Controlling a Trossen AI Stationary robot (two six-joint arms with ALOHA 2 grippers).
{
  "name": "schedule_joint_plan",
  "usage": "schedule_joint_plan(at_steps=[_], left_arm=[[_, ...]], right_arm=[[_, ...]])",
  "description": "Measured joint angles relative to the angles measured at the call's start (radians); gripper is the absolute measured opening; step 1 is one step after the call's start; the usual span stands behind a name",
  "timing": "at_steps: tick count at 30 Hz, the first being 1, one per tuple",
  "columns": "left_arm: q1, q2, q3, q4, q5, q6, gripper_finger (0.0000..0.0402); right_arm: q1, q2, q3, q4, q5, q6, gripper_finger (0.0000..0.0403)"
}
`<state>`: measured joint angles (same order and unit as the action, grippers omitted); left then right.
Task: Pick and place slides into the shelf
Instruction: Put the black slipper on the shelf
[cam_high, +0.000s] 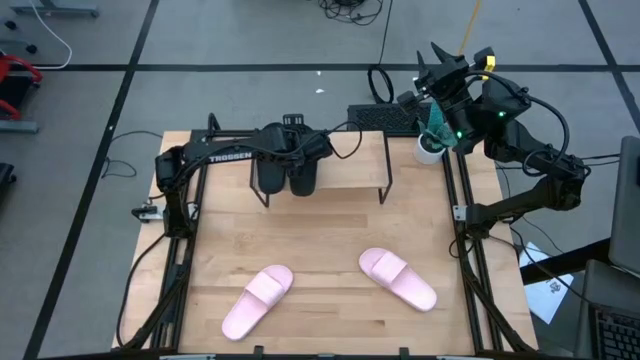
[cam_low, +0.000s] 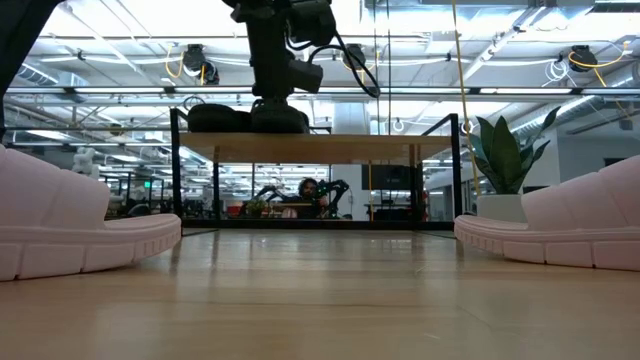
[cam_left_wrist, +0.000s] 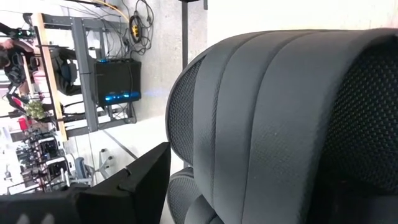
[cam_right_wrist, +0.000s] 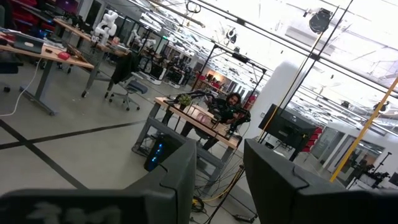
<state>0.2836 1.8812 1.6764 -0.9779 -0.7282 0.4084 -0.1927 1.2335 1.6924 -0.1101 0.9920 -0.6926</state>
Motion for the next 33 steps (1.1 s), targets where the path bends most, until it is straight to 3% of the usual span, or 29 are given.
schedule_joint_plan(at_steps=[22,27,33], left_arm=[[-0.052,-0.016,-0.001,0.019,-0.009,0.005,0.0258],[-0.077,-0.016,0.000,0.038,-0.068,0.026,0.0258],[-0.112,-0.016,0.078,-0.010,-0.070,0.006,0.0257]], right_arm=[[0.000,0.000,0.000,0.000,-0.003,0.000,0.0125],[0.000,0.001,0.000,0.000,-0.003,0.000,0.0125],[0.000,0.002,0.000,0.000,-0.003,0.000,0.0125]])
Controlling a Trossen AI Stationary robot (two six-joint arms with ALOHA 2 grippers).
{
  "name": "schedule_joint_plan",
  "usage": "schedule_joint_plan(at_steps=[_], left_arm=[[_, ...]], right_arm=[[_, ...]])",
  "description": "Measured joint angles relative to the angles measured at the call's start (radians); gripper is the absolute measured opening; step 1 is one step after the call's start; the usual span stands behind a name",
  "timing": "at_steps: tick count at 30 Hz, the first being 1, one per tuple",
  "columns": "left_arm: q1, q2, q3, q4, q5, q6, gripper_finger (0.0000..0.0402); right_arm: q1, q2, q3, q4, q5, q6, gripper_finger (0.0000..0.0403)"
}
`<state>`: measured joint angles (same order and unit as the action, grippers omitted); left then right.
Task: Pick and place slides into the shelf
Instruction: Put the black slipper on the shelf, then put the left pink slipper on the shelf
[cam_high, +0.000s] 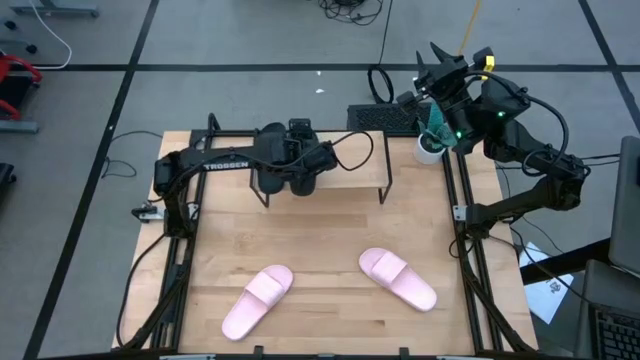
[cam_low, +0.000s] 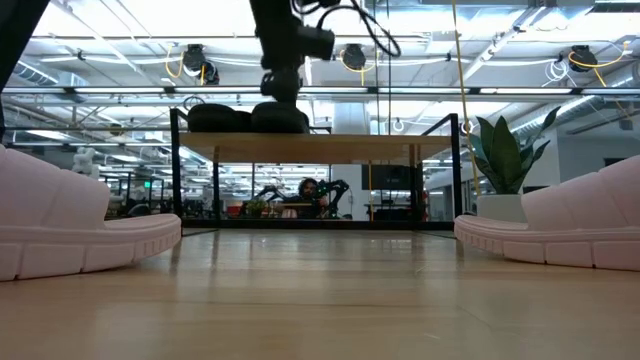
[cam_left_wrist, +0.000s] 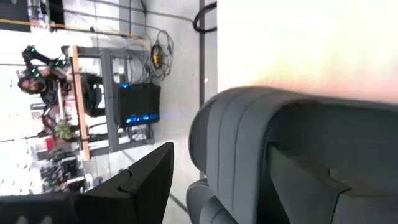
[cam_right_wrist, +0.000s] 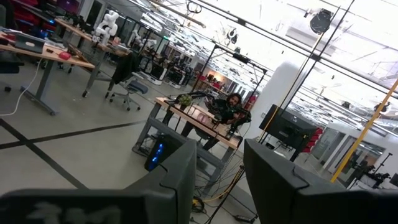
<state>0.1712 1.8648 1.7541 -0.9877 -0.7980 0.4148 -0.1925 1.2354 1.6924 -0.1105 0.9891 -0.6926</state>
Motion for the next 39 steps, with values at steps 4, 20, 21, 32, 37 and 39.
schedule_joint_plan(at_steps=[4,20,21,32,37,39], left_arm=[[-0.023,0.000,0.081,-0.048,0.033,-0.031,0.0257],[-0.184,-0.002,0.316,-0.526,0.103,-0.385,0.0257],[-0.195,-0.002,0.316,-0.565,0.116,-0.422,0.0257],[-0.359,-0.001,0.313,-0.583,0.255,-0.687,0.0257],[-0.469,-0.001,0.314,-0.583,0.250,-0.803,0.0257],[-0.510,-0.001,0.314,-0.583,0.249,-0.870,0.0257]], right_arm=[[0.000,0.000,0.000,0.000,0.000,0.000,0.0125],[0.001,0.000,0.000,0.001,0.000,0.000,0.0125],[0.001,0.000,0.000,0.000,0.000,0.000,0.0125],[0.090,0.000,0.000,-0.072,0.004,-0.031,0.0125],[0.181,-0.003,0.000,-0.212,0.006,-0.019,0.0125],[0.229,-0.004,0.000,-0.270,0.006,0.006,0.0125]])
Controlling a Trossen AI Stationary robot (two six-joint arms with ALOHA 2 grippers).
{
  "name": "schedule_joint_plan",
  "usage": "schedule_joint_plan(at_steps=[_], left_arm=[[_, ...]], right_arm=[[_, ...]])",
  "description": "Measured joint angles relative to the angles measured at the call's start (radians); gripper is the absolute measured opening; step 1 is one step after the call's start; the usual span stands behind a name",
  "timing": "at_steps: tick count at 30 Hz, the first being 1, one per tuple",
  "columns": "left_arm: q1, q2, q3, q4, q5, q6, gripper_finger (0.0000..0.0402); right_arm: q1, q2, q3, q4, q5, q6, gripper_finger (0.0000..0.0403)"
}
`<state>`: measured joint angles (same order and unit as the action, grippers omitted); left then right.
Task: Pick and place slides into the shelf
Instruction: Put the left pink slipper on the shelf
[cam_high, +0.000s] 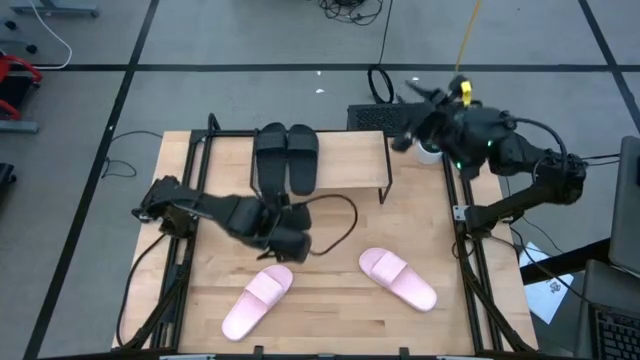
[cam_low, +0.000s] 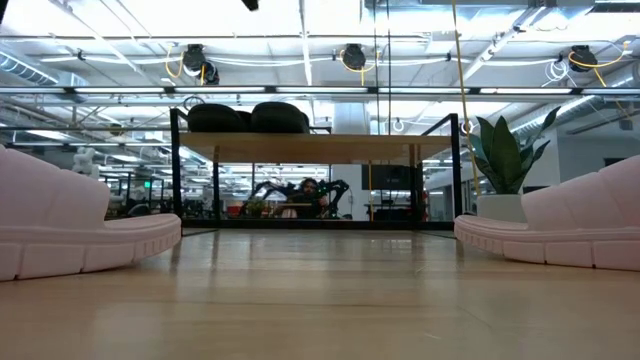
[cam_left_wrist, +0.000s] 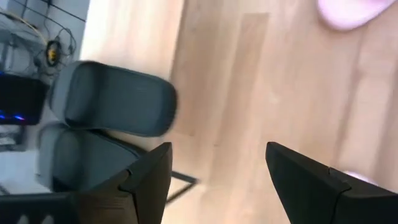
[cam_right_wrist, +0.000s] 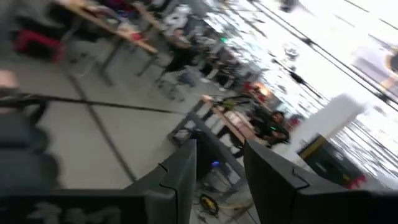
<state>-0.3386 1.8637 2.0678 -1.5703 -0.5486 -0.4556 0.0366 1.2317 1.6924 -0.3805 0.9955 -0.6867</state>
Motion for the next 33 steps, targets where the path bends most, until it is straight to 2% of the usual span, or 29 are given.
schedule_joint_plan(at_steps=[4,10,18,21,24,29,33], left_arm=[[-0.085,0.000,0.000,0.000,0.003,-0.168,0.0257],[-0.228,0.007,0.000,0.002,0.025,-0.369,0.0257],[-0.363,0.077,0.001,0.000,0.057,-0.461,0.0257],[-0.390,0.123,0.001,0.000,0.126,-0.451,0.0257],[-0.418,0.173,0.001,-0.001,0.184,-0.364,0.0257],[-0.469,0.250,0.000,-0.001,0.181,-0.158,0.0257],[-0.507,0.297,-0.011,0.001,0.163,-0.060,0.0257]], right_arm=[[0.109,-0.008,0.000,-0.108,0.000,0.075,0.0125],[0.261,-0.038,0.000,-0.152,0.001,0.174,0.0125],[0.407,-0.044,0.000,-0.259,-0.001,0.271,0.0125],[0.440,-0.044,0.000,-0.268,-0.001,0.317,0.0125],[0.467,-0.044,0.000,-0.268,-0.001,0.343,0.0125],[0.500,-0.040,0.000,-0.267,0.001,0.381,0.0125],[0.510,-0.033,0.000,-0.267,0.000,0.391,0.0125]])
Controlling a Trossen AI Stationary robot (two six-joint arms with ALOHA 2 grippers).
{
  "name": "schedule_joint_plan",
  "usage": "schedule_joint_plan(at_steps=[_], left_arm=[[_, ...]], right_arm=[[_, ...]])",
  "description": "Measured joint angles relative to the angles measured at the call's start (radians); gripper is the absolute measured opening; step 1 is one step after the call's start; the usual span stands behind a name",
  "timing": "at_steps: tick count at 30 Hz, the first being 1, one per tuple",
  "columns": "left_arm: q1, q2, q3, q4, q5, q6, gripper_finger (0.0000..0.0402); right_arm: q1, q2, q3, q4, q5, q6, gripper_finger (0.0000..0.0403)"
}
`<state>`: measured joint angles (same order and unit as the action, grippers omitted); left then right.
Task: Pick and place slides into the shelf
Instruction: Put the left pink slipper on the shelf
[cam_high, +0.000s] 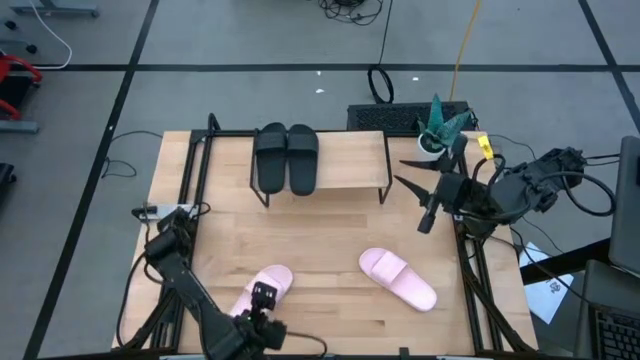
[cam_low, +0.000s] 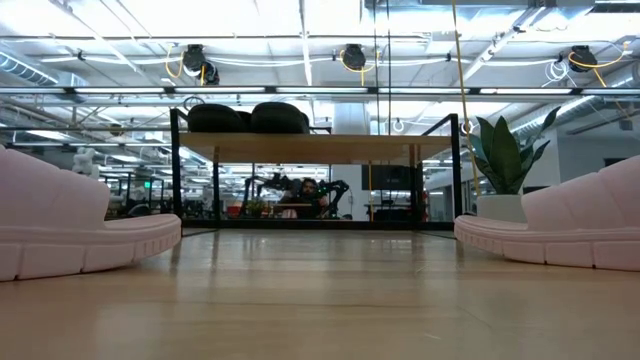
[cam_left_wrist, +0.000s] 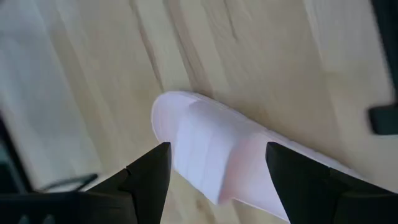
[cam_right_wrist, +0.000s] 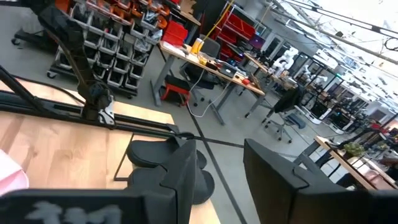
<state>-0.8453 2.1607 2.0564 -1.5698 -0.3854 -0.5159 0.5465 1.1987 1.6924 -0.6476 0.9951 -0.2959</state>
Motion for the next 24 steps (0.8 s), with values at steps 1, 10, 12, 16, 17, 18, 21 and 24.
schedule_joint_plan(at_steps=[1,10,12,16,17,18,21,24], left_arm=[[-0.007,0.006,-0.013,0.001,-0.014,0.012,0.0257],[-0.034,0.009,-0.208,0.001,-0.031,-0.043,0.0257],[-0.031,0.009,-0.240,0.001,-0.033,-0.047,0.0257],[-0.019,0.009,-0.285,0.002,-0.063,-0.059,0.0257],[-0.017,0.009,-0.292,0.005,-0.066,-0.060,0.0257],[-0.014,0.009,-0.300,0.011,-0.068,-0.057,0.0257],[-0.001,0.009,-0.323,0.060,-0.071,-0.043,0.0257],[0.003,0.009,-0.339,0.080,-0.071,-0.032,0.0257]], right_arm=[[0.000,0.002,0.000,0.001,0.000,0.004,0.0125],[0.000,0.034,0.000,0.002,-0.001,0.052,0.0125],[0.000,0.039,0.000,0.008,-0.002,0.052,0.0125],[0.000,0.044,0.000,0.010,-0.002,0.052,0.0125],[0.000,0.044,0.000,0.011,-0.002,0.055,0.0125],[0.000,0.044,0.000,0.011,-0.002,0.062,0.0125],[0.000,0.044,0.000,0.011,-0.002,0.069,0.0125],[0.000,0.044,0.000,0.011,-0.002,0.072,0.0125]])
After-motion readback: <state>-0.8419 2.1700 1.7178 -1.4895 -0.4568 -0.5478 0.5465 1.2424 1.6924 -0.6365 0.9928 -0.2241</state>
